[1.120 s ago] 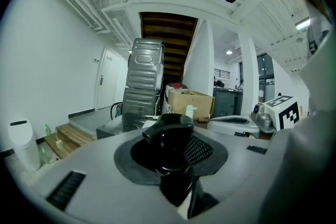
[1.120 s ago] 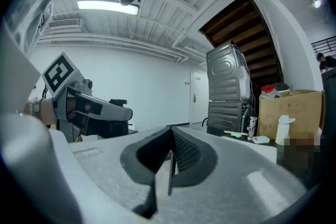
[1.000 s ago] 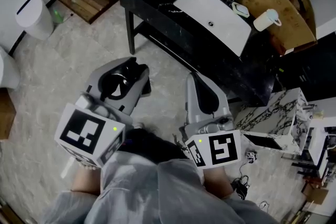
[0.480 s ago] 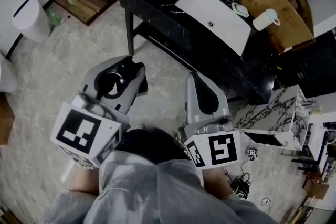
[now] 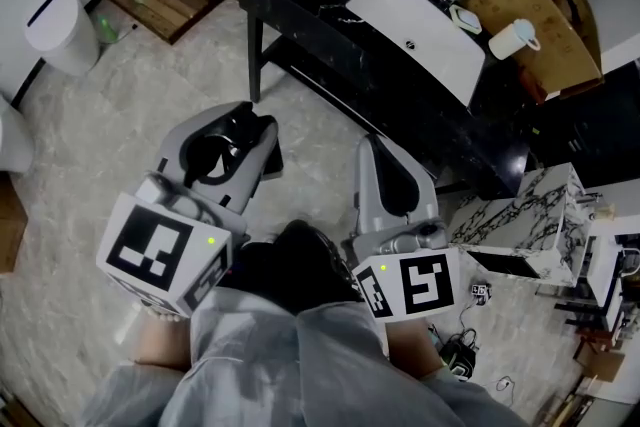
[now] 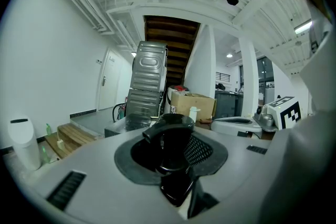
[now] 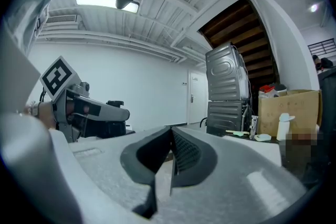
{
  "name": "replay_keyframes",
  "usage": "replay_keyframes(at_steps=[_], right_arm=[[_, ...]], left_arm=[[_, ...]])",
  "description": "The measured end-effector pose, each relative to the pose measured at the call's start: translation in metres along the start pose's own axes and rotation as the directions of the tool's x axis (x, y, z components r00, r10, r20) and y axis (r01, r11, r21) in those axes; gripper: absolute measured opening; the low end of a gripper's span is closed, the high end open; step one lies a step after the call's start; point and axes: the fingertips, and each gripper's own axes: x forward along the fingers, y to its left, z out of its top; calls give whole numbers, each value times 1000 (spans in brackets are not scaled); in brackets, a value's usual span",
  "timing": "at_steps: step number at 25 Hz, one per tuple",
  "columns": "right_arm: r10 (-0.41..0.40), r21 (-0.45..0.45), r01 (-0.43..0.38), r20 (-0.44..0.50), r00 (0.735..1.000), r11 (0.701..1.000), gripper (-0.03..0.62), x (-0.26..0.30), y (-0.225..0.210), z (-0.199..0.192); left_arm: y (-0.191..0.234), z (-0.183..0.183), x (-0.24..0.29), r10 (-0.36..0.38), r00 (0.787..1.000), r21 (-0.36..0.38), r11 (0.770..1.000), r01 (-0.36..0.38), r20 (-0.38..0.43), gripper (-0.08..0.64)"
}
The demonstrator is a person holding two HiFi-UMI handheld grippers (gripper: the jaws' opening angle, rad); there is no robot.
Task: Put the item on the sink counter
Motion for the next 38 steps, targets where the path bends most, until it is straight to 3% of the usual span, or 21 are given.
replay_keyframes(at_steps=[16,21,24,28,38], right_arm=[[50,-2,-50,-29,998,999,-3,48,-10,-12],[74,8,-74,-30,997,997,-3,83,-25,-15],[84,11,-84,-32,996,996,-3,109,-36,-16],[91,9,-91,-30,995,996,-3,141,-53,-15],[115,0,-115,-52,992,993,-3,224,-96,-8]], left_arm=[[34,10,23,32,999,-19,999,-32,14,117],[53,19,50,49,999,-20,999,-49,15,117],[64,23,69,62,998,-60,996,-62,5,117],[90,32,97,76,996,-18,997,-75,38,117],[150,52,168,122,992,-45,992,-122,7,117]])
